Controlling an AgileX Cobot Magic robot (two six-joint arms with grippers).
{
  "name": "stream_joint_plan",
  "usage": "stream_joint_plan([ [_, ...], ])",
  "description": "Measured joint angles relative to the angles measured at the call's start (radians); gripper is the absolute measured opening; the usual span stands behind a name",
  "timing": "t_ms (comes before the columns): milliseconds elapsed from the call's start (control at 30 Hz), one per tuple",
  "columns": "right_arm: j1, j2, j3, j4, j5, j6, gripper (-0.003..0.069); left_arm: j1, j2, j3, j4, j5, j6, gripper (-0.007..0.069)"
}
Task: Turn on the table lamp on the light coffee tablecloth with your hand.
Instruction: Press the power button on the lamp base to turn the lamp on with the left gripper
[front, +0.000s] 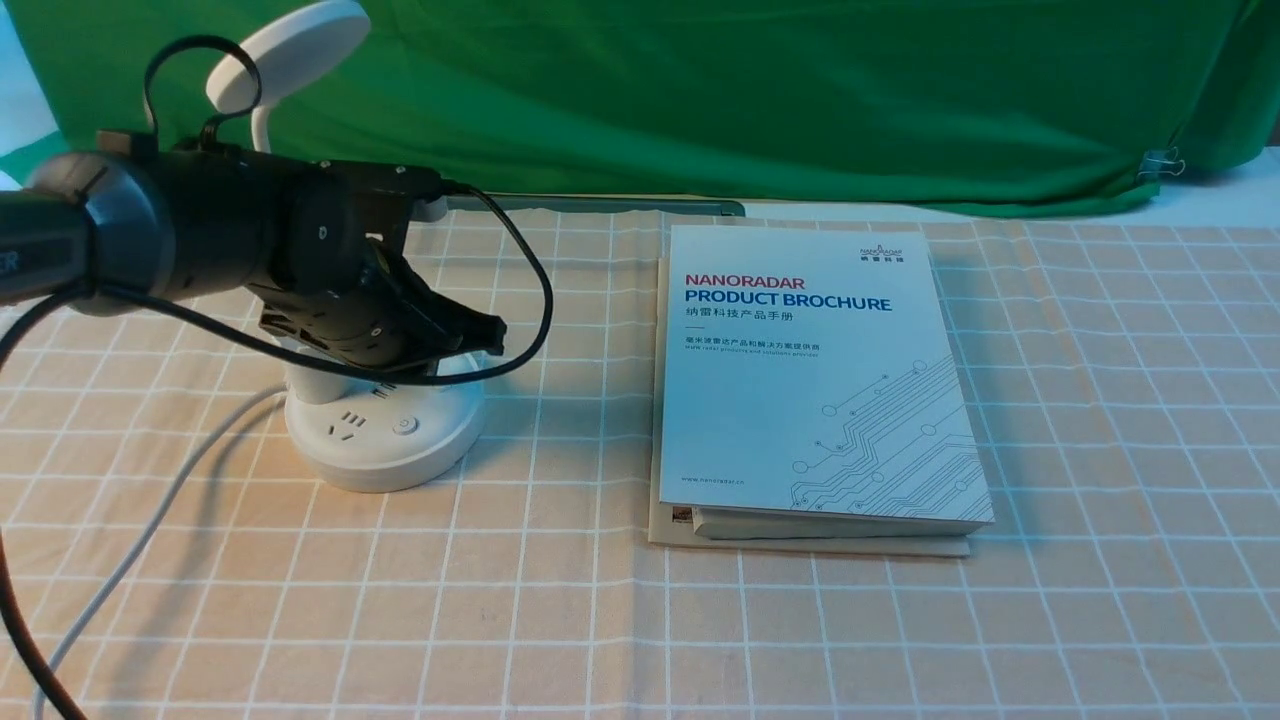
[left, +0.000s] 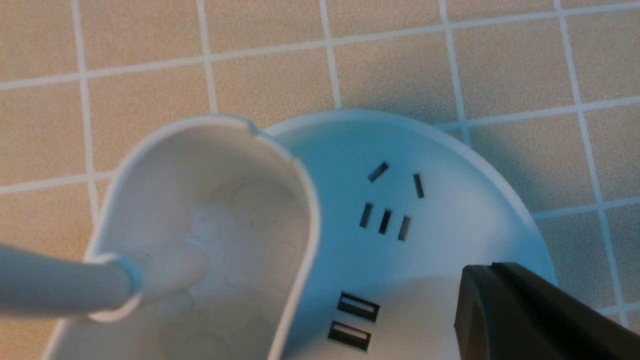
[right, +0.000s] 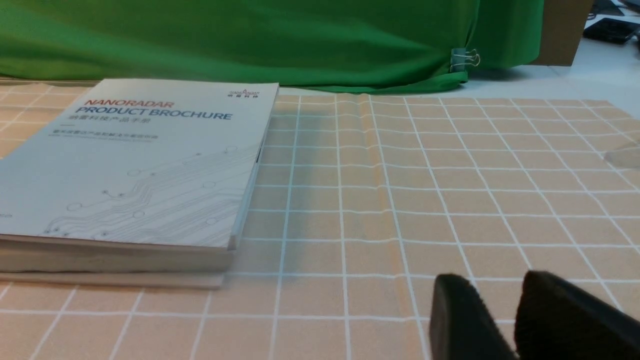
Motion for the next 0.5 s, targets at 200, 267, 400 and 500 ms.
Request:
stream_joint_plan([
  [200,0.0,0.0,0.0,0.0,0.0,0.0,0.024,0.0,0.032,0.0,-0.018,-0.005,0.0,-0.0004],
  [267,0.0,0.0,0.0,0.0,0.0,0.0,0.024,0.0,0.037,0.0,-0.021,-0.006,0.0,-0.0004],
  [400,0.0,0.0,0.0,0.0,0.0,0.0,0.024,0.0,0.042,0.0,-0.025,-0.006,0.0,-0.0004],
  [500,0.0,0.0,0.0,0.0,0.0,0.0,0.024,0.0,0.047,-0.004,-0.028,-0.004,0.0,-0.0004],
])
